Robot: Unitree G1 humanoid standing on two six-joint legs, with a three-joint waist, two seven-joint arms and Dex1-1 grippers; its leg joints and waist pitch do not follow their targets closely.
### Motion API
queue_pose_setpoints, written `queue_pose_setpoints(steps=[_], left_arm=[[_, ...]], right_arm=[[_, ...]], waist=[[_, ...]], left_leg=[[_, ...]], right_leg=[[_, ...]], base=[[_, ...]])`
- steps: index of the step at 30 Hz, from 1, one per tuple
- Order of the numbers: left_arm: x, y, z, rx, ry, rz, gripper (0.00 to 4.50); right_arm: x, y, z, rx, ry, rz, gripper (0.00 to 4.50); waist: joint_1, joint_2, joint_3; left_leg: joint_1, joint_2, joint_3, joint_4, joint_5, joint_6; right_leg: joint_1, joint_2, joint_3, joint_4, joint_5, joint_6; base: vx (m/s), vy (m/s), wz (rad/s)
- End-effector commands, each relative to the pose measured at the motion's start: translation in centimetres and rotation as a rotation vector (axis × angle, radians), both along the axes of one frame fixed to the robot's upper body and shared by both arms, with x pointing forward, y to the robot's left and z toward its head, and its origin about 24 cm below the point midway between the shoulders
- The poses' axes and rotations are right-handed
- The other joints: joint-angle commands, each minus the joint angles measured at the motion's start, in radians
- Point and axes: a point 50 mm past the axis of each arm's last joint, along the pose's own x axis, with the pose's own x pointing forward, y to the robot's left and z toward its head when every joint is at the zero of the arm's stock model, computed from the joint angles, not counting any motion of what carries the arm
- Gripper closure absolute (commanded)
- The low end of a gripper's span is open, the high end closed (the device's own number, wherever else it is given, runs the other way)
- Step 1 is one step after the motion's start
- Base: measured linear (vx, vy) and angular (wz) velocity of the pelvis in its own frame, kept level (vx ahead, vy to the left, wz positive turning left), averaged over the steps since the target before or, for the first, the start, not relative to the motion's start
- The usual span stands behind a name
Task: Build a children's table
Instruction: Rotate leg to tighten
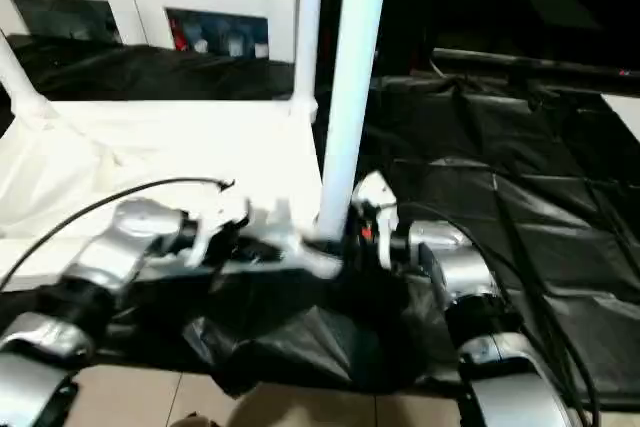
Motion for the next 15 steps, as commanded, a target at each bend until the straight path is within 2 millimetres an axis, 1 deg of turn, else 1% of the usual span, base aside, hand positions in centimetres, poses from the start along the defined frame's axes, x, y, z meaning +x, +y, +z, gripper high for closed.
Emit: queue_pose_setpoints(steps=[1, 3, 4, 5, 6, 7, 8, 9, 10, 11, 12, 13, 14, 15], left_arm=[[0.8, -2.6, 0.9, -0.034, -0.066, 0.034, 4.5], [1.2, -3.5, 0.9, -0.036, -0.089, 0.098, 4.5], [1.2, -3.5, 0.9, -0.036, -0.089, 0.098, 4.5], [1.4, -3.8, 0.9, -0.037, -0.095, 0.114, 4.5], [1.6, -4.4, 0.8, -0.039, -0.109, 0.158, 4.5], [1.6, -4.8, 0.8, -0.041, -0.11, 0.165, 4.5], [1.6, -4.9, 0.8, -0.042, -0.111, 0.166, 4.5], [1.6, -5.3, 0.8, -0.044, -0.111, 0.166, 4.5], [1.5, -5.3, 0.8, -0.045, -0.111, 0.165, 4.5], [1.5, -5.5, 0.8, -0.05, -0.107, 0.155, 4.5], [1.4, -5.5, 0.8, -0.052, -0.106, 0.148, 4.5], [1.4, -5.5, 0.8, -0.056, -0.103, 0.135, 4.5], [1.3, -5.5, 0.8, -0.061, -0.099, 0.115, 4.5], [1.1, -5.3, 0.8, -0.065, -0.095, 0.092, 4.5]], right_arm=[[-0.7, 2.2, -2.6, -0.091, 0.087, -0.048, 1.92], [-0.4, 3.3, -3.2, -0.127, 0.087, -0.143, 1.94], [-0.4, 3.3, -3.2, -0.127, 0.087, -0.143, 1.95], [-0.3, 3.6, -3.4, -0.14, 0.086, -0.18, 1.96], [0.2, 4.3, -3.6, -0.163, 0.092, -0.28, 1.96], [0.3, 4.7, -3.6, -0.168, 0.093, -0.311, 1.96], [0.4, 4.8, -3.5, -0.168, 0.087, -0.313, 1.96], [0.5, 5.3, -3.4, -0.167, 0.068, -0.314, 1.96], [0.5, 5.3, -3.3, -0.166, 0.065, -0.311, 1.96], [0.6, 5.6, -3.0, -0.148, 0.045, -0.285, 1.61], [0.6, 5.7, -2.9, -0.128, 0.044, -0.276, 1.61], [0.7, 5.7, -2.7, -0.109, 0.048, -0.266, 1.4], [0.7, 5.6, -2.5, -0.078, 0.057, -0.253, 1.27], [0.7, 5.5, -2.3, -0.073, 0.047, -0.228, 1.22]], waist=[[-0.006, -0.001, -0.052], [-0.02, 0.0, -0.048], [-0.023, -0.001, -0.048], [-0.024, -0.001, -0.048], [-0.029, 0.007, -0.047], [-0.032, 0.006, -0.047], [-0.036, 0.006, -0.046], [-0.04, 0.007, -0.048], [-0.043, 0.007, -0.046], [-0.044, 0.006, -0.047], [-0.045, 0.007, -0.048], [-0.046, 0.008, -0.048], [-0.047, 0.009, -0.05], [-0.046, 0.009, -0.051]], left_leg=[[0.018, -0.011, 0.005, -0.069, -0.355, -0.026], [0.019, -0.014, 0.002, -0.069, -0.386, -0.031], [0.017, -0.016, 0.001, -0.07, -0.39, -0.031], [0.015, -0.016, -0.002, -0.071, -0.393, -0.027], [0.018, -0.017, -0.003, -0.071, -0.414, -0.027], [0.019, -0.018, -0.004, -0.071, -0.422, -0.028], [0.022, -0.02, -0.007, -0.071, -0.439, -0.032], [0.024, -0.021, -0.008, -0.069, -0.453, -0.026], [0.023, -0.022, -0.009, -0.069, -0.456, -0.022], [0.019, -0.023, -0.011, -0.07, -0.459, -0.014], [0.019, -0.022, -0.012, -0.072, -0.459, -0.008], [0.018, -0.022, -0.012, -0.073, -0.457, -0.006], [0.016, -0.019, -0.012, -0.076, -0.451, -0.001], [0.016, -0.018, -0.011, -0.077, -0.447, 0.001]], right_leg=[[0.034, -0.04, 0.027, -0.089, -0.445, -0.144], [0.03, -0.04, 0.023, -0.097, -0.511, -0.121], [0.032, -0.039, 0.022, -0.099, -0.524, -0.114], [0.034, -0.04, 0.02, -0.102, -0.546, -0.1], [0.029, -0.039, 0.019, -0.109, -0.557, -0.094], [0.027, -0.038, 0.019, -0.109, -0.56, -0.095], [0.026, -0.036, 0.015, -0.11, -0.576, -0.092], [0.024, -0.037, 0.014, -0.114, -0.583, -0.087], [0.023, -0.036, 0.014, -0.116, -0.588, -0.086], [0.026, -0.036, 0.014, -0.117, -0.588, -0.084], [0.028, -0.036, 0.014, -0.116, -0.576, -0.088], [0.029, -0.035, 0.014, -0.114, -0.563, -0.092], [0.032, -0.034, 0.016, -0.11, -0.514, -0.11], [0.032, -0.034, 0.017, -0.109, -0.497, -0.117]], base=[[0.0, 0.0, 0.0], [0.0, 0.0, 0.0], [0.0, 0.0, 0.0], [0.0, 0.0, 0.0], [0.0, 0.0, 0.0], [0.0, 0.0, 0.0], [0.0, 0.0, 0.0], [0.0, 0.0, 0.0], [0.0, 0.0, 0.0], [0.0, 0.0, 0.0], [0.0, 0.0, 0.0], [0.0, 0.0, 0.0], [0.0, 0.0, 0.0], [0.0, 0.0, 0.0]])
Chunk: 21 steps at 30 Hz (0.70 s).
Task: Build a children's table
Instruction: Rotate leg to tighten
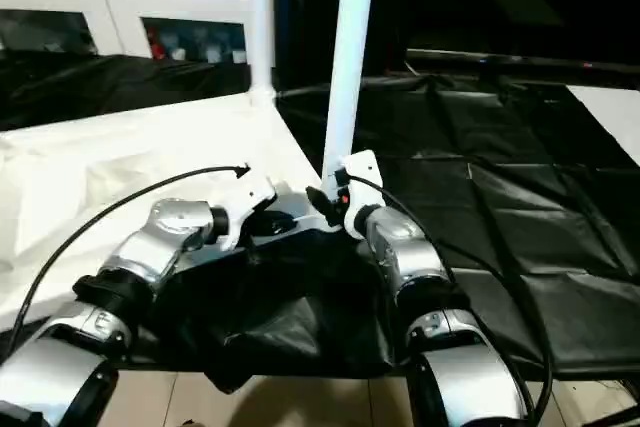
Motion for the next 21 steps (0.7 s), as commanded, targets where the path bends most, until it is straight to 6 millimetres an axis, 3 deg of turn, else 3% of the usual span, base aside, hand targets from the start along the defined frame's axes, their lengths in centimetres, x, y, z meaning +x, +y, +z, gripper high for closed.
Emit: queue_pose_setpoints(steps=[1, 6, 7, 10, 12, 15, 18, 21], left_arm=[[-0.2, -3.0, 1.5, -0.07, -0.042, -0.11, 4.5], [-1.5, -1.7, 1.2, -0.073, -0.001, -0.266, 4.5], [-1.7, -1.3, 1.2, -0.071, 0.01, -0.293, 4.5], [-2.0, -0.5, 1.2, -0.057, 0.033, -0.339, 4.5], [-2.1, 0.0, 1.1, -0.046, 0.046, -0.357, 4.5], [-2.3, 0.3, 1.1, -0.042, 0.056, -0.38, 4.5], [-2.6, 0.8, 1.1, -0.036, 0.088, -0.423, 4.5], [-3.1, 1.6, 1.2, -0.022, 0.129, -0.473, 4.5]], right_arm=[[-1.7, 3.0, -2.0, 0.023, 0.114, 0.168, 1.22], [-2.2, 1.2, -1.0, 0.018, 0.04, 0.355, 1.08], [-2.4, 0.7, -0.8, 0.03, 0.044, 0.396, 1.08], [-3.1, -0.6, -0.5, 0.038, 0.057, 0.506, 1.08], [-3.5, -1.3, -0.3, 0.045, 0.077, 0.565, 1.08], [-3.7, -1.7, -0.2, 0.057, 0.089, 0.594, 1.08], [-3.9, -2.2, 0.2, 0.069, 0.1, 0.634, 1.08], [-4.3, -2.4, 0.4, 0.074, 0.135, 0.708, 1.43]], waist=[[-0.002, 0.005, -0.051], [0.005, 0.006, -0.061], [0.004, -0.003, -0.062], [0.02, 0.004, -0.069], [0.025, 0.003, -0.069], [0.036, -0.001, -0.065], [0.038, 0.003, -0.058], [0.038, 0.002, -0.056]], left_leg=[[0.008, -0.006, 0.003, -0.074, -0.441, 0.002], [0.002, 0.0, 0.013, -0.069, -0.34, 0.029], [0.001, 0.0, 0.015, -0.068, -0.322, 0.037], [0.0, 0.002, 0.021, -0.055, -0.194, 0.078], [-0.002, 0.002, 0.024, -0.052, -0.155, 0.093], [0.002, 0.003, 0.027, -0.054, -0.183, 0.09], [0.006, 0.008, 0.025, -0.062, -0.275, 0.047], [0.011, 0.008, 0.026, -0.064, -0.313, 0.024]], right_leg=[[0.027, -0.032, 0.019, -0.091, -0.471, -0.128], [0.04, -0.032, 0.027, -0.064, -0.226, -0.217], [0.042, -0.03, 0.027, -0.062, -0.202, -0.225], [0.053, -0.027, 0.025, -0.038, -0.034, -0.277], [0.053, -0.026, 0.025, -0.032, 0.019, -0.293], [0.052, -0.028, 0.024, -0.038, -0.035, -0.288], [0.045, -0.032, 0.025, -0.05, -0.185, -0.258], [0.04, -0.031, 0.027, -0.057, -0.249, -0.237]], base=[[0.0, 0.0, 0.0], [0.01, 0.0, 0.0], [0.063, -0.007, 0.04], [0.06, -0.012, 0.03], [0.027, -0.008, 0.01], [0.0, 0.0, 0.0], [0.0, 0.0, 0.0], [0.0, 0.0, 0.0]])
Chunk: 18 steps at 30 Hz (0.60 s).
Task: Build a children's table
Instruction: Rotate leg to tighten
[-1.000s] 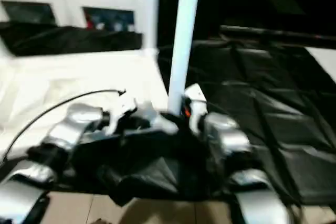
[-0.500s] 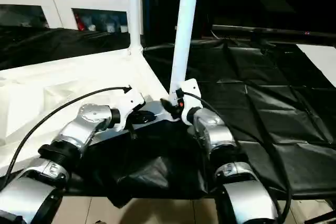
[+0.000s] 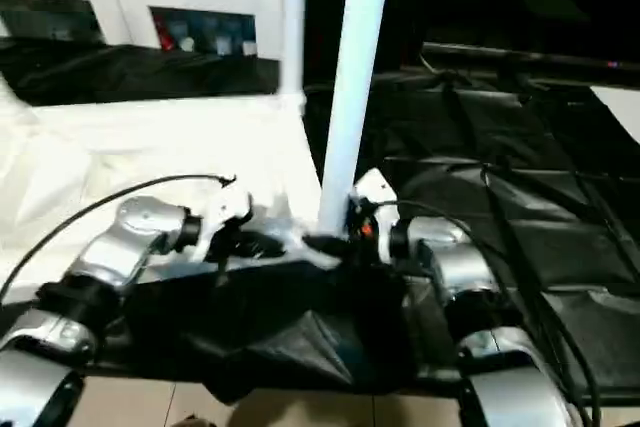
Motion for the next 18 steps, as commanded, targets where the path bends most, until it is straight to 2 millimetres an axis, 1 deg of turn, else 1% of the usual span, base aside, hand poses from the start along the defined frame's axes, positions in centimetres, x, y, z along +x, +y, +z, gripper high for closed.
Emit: queue_pose_setpoints(steps=[1, 2, 3, 4, 5, 7, 8, 10, 13, 14, 15, 16, 17, 18], left_arm=[[-0.8, -1.5, 0.3, -0.017, 0.018, -0.133, 4.5], [-0.9, -1.4, 0.4, -0.013, 0.024, -0.142, 4.5], [-0.9, -1.4, 0.4, -0.013, 0.024, -0.142, 4.5], [-0.9, -1.2, 0.4, -0.012, 0.026, -0.145, 4.5], [-0.9, -1.2, 0.4, -0.012, 0.026, -0.145, 4.5], [-0.8, -1.0, 0.6, -0.011, 0.032, -0.154, 4.5], [-0.8, -1.0, 0.6, -0.011, 0.032, -0.154, 4.5], [-0.9, -0.9, 0.6, -0.011, 0.036, -0.16, 4.5], [-0.5, -1.0, 0.6, -0.01, 0.004, -0.108, 4.5], [0.2, -1.3, 0.6, -0.019, -0.037, -0.017, 4.5], [0.2, -1.3, 0.6, -0.019, -0.037, -0.017, 4.5], [0.5, -1.4, 0.6, -0.022, -0.048, 0.014, 4.5], [0.5, -1.4, 0.6, -0.023, -0.051, 0.02, 4.5], [0.7, -1.6, 0.7, -0.026, -0.06, 0.047, 4.5]], right_arm=[[-0.7, 0.9, -0.3, -0.009, 0.037, 0.092, 1.43], [-0.8, 0.9, -0.3, -0.011, 0.042, 0.107, 1.58], [-0.8, 0.9, -0.3, -0.011, 0.042, 0.107, 1.58], [-0.9, 0.9, -0.4, -0.024, 0.042, 0.119, 1.8], [-0.9, 0.9, -0.4, -0.024, 0.042, 0.119, 1.82], [-1.1, 0.8, -0.5, -0.036, 0.049, 0.134, 1.83], [-1.1, 0.8, -0.5, -0.036, 0.049, 0.134, 1.88], [-1.2, 0.8, -0.5, -0.038, 0.053, 0.139, 1.91], [-1.0, 1.1, -0.6, -0.025, 0.05, 0.095, 1.93], [-0.5, 1.5, -0.7, -0.013, 0.038, 0.021, 1.93], [-0.5, 1.5, -0.7, -0.013, 0.038, 0.021, 1.93], [-0.3, 1.6, -0.8, -0.011, 0.036, -0.008, 1.93], [-0.3, 1.6, -0.8, -0.01, 0.035, -0.013, 1.93], [-0.1, 1.7, -1.0, -0.018, 0.034, -0.05, 1.93]], waist=[[0.003, 0.002, -0.056], [0.002, 0.002, -0.055], [0.004, 0.002, -0.055], [0.003, -0.001, -0.055], [0.004, 0.0, -0.055], [0.005, -0.001, -0.055], [0.005, -0.002, -0.056], [0.005, -0.002, -0.057], [0.004, -0.001, -0.058], [0.002, 0.001, -0.059], [0.004, -0.002, -0.058], [0.004, -0.002, -0.057], [0.002, -0.002, -0.055], [0.002, -0.002, -0.056]], left_leg=[[0.016, -0.003, 0.016, -0.065, -0.311, 0.022], [0.015, -0.003, 0.016, -0.066, -0.311, 0.022], [0.017, -0.003, 0.017, -0.065, -0.315, 0.018], [0.016, -0.003, 0.017, -0.065, -0.314, 0.018], [0.015, -0.003, 0.016, -0.065, -0.311, 0.015], [0.015, -0.004, 0.016, -0.065, -0.309, 0.012], [0.012, -0.005, 0.015, -0.065, -0.297, 0.013], [0.011, -0.005, 0.015, -0.064, -0.288, 0.014], [0.011, -0.005, 0.015, -0.063, -0.271, 0.017], [0.009, -0.004, 0.016, -0.062, -0.274, 0.016], [0.015, -0.005, 0.015, -0.062, -0.284, 0.01], [0.014, -0.006, 0.015, -0.063, -0.288, 0.01], [0.012, -0.007, 0.015, -0.064, -0.299, 0.008], [0.013, -0.007, 0.014, -0.065, -0.305, 0.006]], right_leg=[[0.045, -0.033, 0.028, -0.06, -0.265, -0.224], [0.045, -0.033, 0.028, -0.061, -0.271, -0.221], [0.041, -0.034, 0.029, -0.062, -0.277, -0.217], [0.042, -0.034, 0.029, -0.061, -0.279, -0.216], [0.042, -0.034, 0.029, -0.061, -0.286, -0.213], [0.042, -0.035, 0.029, -0.062, -0.292, -0.208], [0.045, -0.035, 0.029, -0.06, -0.286, -0.205], [0.045, -0.034, 0.029, -0.059, -0.275, -0.205], [0.045, -0.033, 0.028, -0.055, -0.238, -0.217], [0.042, -0.034, 0.03, -0.052, -0.23, -0.22], [0.042, -0.036, 0.029, -0.056, -0.249, -0.218], [0.042, -0.035, 0.028, -0.058, -0.261, -0.216], [0.042, -0.036, 0.029, -0.061, -0.292, -0.205], [0.042, -0.036, 0.028, -0.063, -0.307, -0.199]], base=[[0.0, 0.0, 0.0], [0.0, 0.0, 0.0], [0.0, 0.0, 0.0], [0.0, 0.0, 0.0], [0.0, 0.0, 0.0], [0.0, 0.0, 0.0], [0.0, 0.0, 0.0], [0.0, 0.0, 0.0], [0.0, 0.0, 0.0], [0.0, 0.0, 0.0], [0.0, 0.0, 0.0], [0.0, 0.0, 0.0], [0.0, 0.0, 0.0], [0.0, 0.0, 0.0]])
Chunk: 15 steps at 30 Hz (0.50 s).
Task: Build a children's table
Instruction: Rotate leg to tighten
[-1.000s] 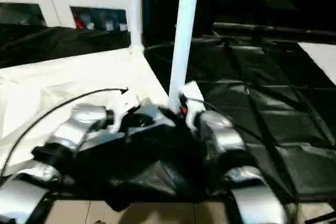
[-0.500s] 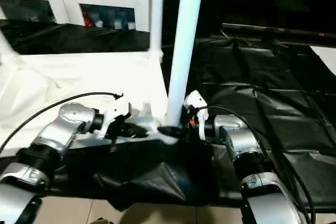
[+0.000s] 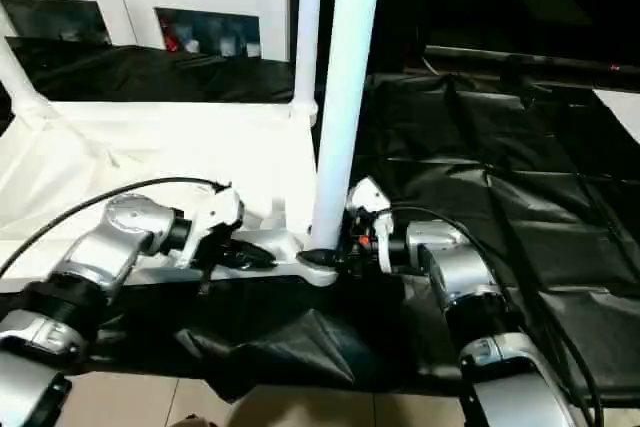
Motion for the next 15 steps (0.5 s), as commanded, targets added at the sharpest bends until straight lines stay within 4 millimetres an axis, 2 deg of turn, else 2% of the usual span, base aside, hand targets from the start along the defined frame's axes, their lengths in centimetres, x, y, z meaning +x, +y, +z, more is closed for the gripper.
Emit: queue_pose_setpoints(steps=[1, 2, 3, 4, 6, 11, 13, 14, 15], left_arm=[[0.8, -1.9, 0.7, -0.033, -0.054, 0.043, 4.5], [1.5, -2.4, 0.7, -0.034, -0.091, 0.13, 4.5], [1.6, -2.5, 0.7, -0.033, -0.1, 0.154, 4.5], [1.9, -2.9, 0.7, -0.033, -0.114, 0.199, 4.5], [2.2, -3.3, 0.7, -0.036, -0.124, 0.248, 4.5], [2.7, -4.3, 0.7, -0.045, -0.14, 0.332, 4.5], [2.5, -5.5, 0.7, -0.062, -0.136, 0.329, 4.5], [2.3, -5.8, 0.7, -0.067, -0.132, 0.312, 4.5], [2.3, -5.8, 0.7, -0.067, -0.132, 0.312, 4.5]], right_arm=[[0.2, 1.5, -0.9, -0.031, 0.03, -0.045, 1.93], [0.9, 1.9, -1.6, -0.06, 0.031, -0.191, 1.94], [1.1, 2.1, -1.8, -0.069, 0.035, -0.239, 1.94], [1.4, 2.4, -2.2, -0.081, 0.042, -0.324, 1.94], [1.6, 2.9, -2.6, -0.083, 0.055, -0.41, 1.94], [1.9, 4.3, -3.0, -0.105, 0.052, -0.54, 1.94], [2.1, 5.9, -2.8, -0.118, -0.012, -0.565, 1.94], [2.1, 6.3, -2.6, -0.102, -0.023, -0.542, 1.38], [2.1, 6.3, -2.6, -0.102, -0.023, -0.542, 1.38]], waist=[[-0.001, -0.004, -0.055], [-0.006, -0.007, -0.053], [-0.009, -0.006, -0.052], [-0.013, -0.007, -0.051], [-0.019, -0.008, -0.051], [-0.029, -0.004, -0.053], [-0.031, -0.001, -0.053], [-0.03, -0.002, -0.054], [-0.031, -0.002, -0.054]], left_leg=[[0.013, -0.007, 0.014, -0.065, -0.308, 0.004], [0.013, -0.009, 0.011, -0.067, -0.32, -0.007], [0.016, -0.009, 0.008, -0.069, -0.336, -0.021], [0.015, -0.011, 0.005, -0.071, -0.349, -0.025], [0.013, -0.012, 0.005, -0.071, -0.35, -0.026], [0.014, -0.013, 0.006, -0.07, -0.36, -0.019], [0.012, -0.013, 0.005, -0.071, -0.363, -0.023], [0.012, -0.014, 0.004, -0.071, -0.364, -0.019], [0.01, -0.014, 0.005, -0.071, -0.361, -0.013]], right_leg=[[0.039, -0.036, 0.029, -0.072, -0.328, -0.193], [0.037, -0.039, 0.029, -0.075, -0.371, -0.18], [0.033, -0.04, 0.028, -0.081, -0.416, -0.163], [0.036, -0.041, 0.026, -0.085, -0.451, -0.147], [0.033, -0.041, 0.027, -0.087, -0.461, -0.134], [0.029, -0.036, 0.027, -0.089, -0.43, -0.14], [0.029, -0.037, 0.026, -0.088, -0.423, -0.143], [0.032, -0.037, 0.026, -0.089, -0.418, -0.143], [0.033, -0.034, 0.026, -0.087, -0.4, -0.146]], base=[[0.0, 0.0, 0.0], [0.0, 0.0, 0.0], [0.0, 0.0, 0.0], [0.0, 0.0, 0.0], [0.0, 0.0, 0.0], [0.0, 0.0, 0.0], [0.0, 0.0, 0.0], [0.0, 0.0, 0.0], [0.0, 0.0, 0.0]])
